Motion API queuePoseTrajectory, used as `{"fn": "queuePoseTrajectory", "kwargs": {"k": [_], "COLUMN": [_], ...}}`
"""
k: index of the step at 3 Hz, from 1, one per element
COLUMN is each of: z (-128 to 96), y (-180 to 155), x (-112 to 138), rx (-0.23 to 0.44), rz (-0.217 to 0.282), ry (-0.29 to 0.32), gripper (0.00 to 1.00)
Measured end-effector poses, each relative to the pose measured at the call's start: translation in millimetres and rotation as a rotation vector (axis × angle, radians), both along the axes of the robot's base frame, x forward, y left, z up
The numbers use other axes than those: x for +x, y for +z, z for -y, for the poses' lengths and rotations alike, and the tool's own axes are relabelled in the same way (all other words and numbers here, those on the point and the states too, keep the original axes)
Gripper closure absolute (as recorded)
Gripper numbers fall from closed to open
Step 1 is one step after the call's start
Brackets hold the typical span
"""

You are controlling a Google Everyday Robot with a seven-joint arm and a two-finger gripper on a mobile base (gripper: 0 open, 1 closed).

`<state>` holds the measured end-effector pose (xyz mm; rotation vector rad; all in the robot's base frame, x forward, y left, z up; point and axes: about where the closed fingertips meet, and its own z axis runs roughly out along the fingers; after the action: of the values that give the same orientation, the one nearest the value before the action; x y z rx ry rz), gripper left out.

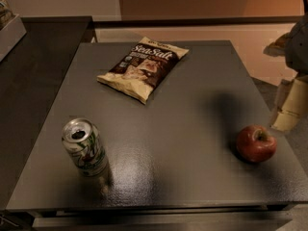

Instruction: Move apple near brown chip bag

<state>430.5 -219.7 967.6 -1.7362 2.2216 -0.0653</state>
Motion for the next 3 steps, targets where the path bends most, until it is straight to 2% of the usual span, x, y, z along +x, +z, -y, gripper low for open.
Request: {"fn": "queuePoseTrajectory", "kwargs": {"k": [3], "z": [0], "y": [-55], "x": [-22], "rx": [0.055], "rz": [-0.073], "ry": [0.03], "gripper": [0.0]}}
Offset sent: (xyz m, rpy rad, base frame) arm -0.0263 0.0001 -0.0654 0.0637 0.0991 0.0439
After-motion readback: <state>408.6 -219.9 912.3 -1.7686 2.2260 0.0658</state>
